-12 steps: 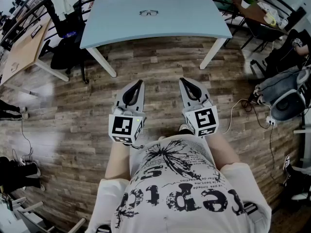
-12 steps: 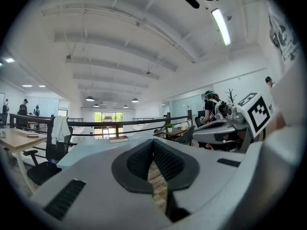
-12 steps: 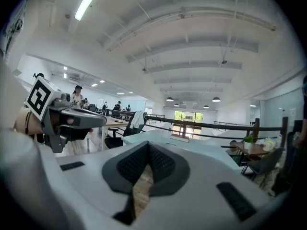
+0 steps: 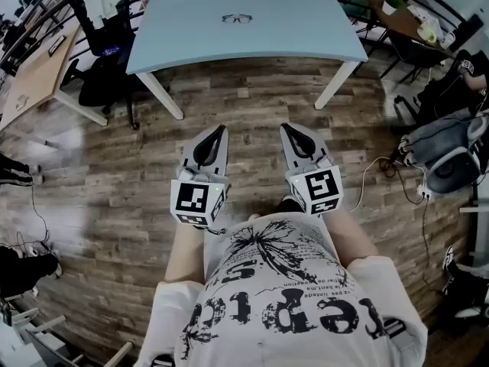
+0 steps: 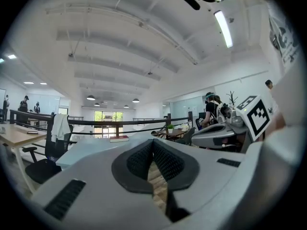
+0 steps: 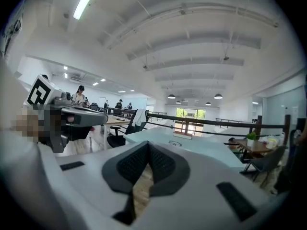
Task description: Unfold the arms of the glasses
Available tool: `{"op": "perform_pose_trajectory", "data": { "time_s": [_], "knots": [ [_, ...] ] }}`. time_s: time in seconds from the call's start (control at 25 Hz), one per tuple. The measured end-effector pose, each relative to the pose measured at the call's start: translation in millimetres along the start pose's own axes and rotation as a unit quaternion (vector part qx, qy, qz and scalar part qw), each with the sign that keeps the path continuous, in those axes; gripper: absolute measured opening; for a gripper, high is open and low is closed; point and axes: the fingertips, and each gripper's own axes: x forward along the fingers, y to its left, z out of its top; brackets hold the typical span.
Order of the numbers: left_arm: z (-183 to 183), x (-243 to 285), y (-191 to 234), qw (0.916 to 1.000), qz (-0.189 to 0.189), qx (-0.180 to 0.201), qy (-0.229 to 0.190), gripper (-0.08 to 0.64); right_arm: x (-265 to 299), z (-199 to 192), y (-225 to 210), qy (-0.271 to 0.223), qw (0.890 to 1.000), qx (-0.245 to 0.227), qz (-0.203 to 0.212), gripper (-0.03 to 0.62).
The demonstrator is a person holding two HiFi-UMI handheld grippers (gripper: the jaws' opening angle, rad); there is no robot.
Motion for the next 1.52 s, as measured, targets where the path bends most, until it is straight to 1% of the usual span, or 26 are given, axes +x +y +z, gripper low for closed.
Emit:
{"op": "perform_pose_trajectory", "data": {
  "time_s": [0.12, 0.36, 0.64, 0.88, 1.04, 1.24, 1.36, 1.52],
  "knots": [
    [-4, 1, 5, 1.0000, 0.002, -0.005, 0.004, 0.018, 7, -5, 1, 0.008, 1.000, 0.014, 0.000, 0.009],
    [-12, 20, 19, 0.9998, 0.008, -0.008, 0.015, 0.018, 36, -10, -13, 0.016, 1.000, 0.017, 0.009, 0.009],
    [-22, 74, 62, 0.9992, 0.033, -0.013, 0.019, 0.018, 108, -19, -46, 0.017, 0.999, 0.015, 0.027, 0.010],
    [-17, 166, 113, 0.9984, 0.052, -0.013, 0.018, 0.018, 199, -14, -112, 0.016, 0.999, 0.016, 0.040, 0.011],
    [-16, 247, 140, 0.9969, 0.072, -0.012, 0.028, 0.018, 266, -12, -174, 0.014, 0.998, 0.012, 0.057, 0.011],
    [-9, 347, 167, 0.9965, 0.076, -0.011, 0.034, 0.018, 341, -8, -251, 0.018, 0.998, 0.014, 0.066, 0.011],
    [-6, 389, 189, 0.9959, 0.082, -0.012, 0.034, 0.018, 383, -5, -280, 0.023, 0.997, 0.009, 0.071, 0.011],
    [-8, 426, 214, 0.9952, 0.088, -0.017, 0.039, 0.018, 423, -8, -306, 0.035, 0.997, 0.003, 0.071, 0.011]
  ]
}}
